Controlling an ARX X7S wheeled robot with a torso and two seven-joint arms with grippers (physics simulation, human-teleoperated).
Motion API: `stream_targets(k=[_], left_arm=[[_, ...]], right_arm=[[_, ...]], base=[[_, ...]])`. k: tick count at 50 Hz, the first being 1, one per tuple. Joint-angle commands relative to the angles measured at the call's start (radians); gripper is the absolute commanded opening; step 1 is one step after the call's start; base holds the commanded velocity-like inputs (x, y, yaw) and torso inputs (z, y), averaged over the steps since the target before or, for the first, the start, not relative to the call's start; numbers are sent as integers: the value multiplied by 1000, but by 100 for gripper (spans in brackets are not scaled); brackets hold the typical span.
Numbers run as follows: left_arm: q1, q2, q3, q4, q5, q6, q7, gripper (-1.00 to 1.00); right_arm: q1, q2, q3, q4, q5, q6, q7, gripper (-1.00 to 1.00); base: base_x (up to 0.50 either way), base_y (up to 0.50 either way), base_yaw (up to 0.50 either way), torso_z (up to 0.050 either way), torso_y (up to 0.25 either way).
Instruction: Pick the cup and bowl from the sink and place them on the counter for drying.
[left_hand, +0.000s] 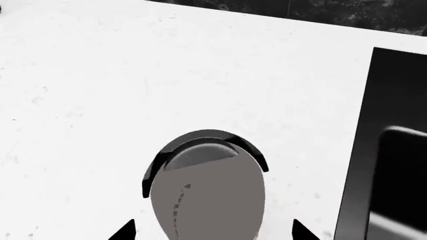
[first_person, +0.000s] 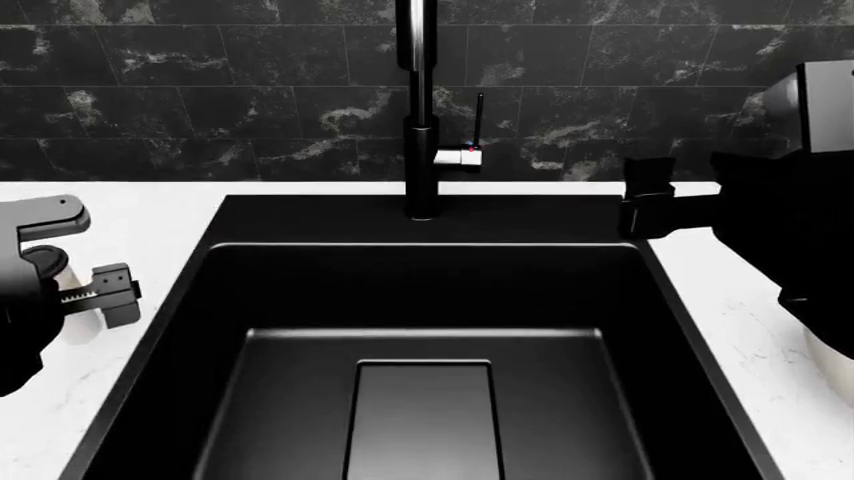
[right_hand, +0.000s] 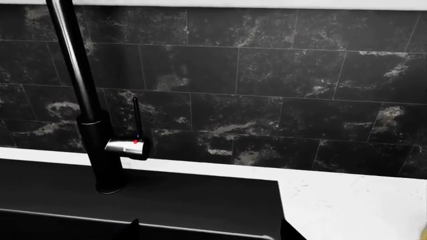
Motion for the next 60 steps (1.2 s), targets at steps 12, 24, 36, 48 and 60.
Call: stream_targets(k=[12,24,36,48,60], left_arm=[[156,26,-203,186,-195,-96,-119,100],[184,46,-258,258,-314,-157,-201,100],[122,31,-228,278,-511,-192,-304,100],[-41,27,-41,261,-644,-168,-349,100],[-248,79,131,192,-637,-153,-267,100]], right_arm=[[-43,10,25,-22,7,-25,-5,100],[-44,9,28,-20,16,-33,-1,100],[-11,-5,12,-8,11,-28,-5,100],[-11,-7,14,-13,8,-39,0,100],[-7,-5,20,-15,8,-50,7,100]], base=[[0,0,0,0,0],[0,0,0,0,0],[0,0,0,0,0],[0,0,0,0,0],[0,0,0,0,0]])
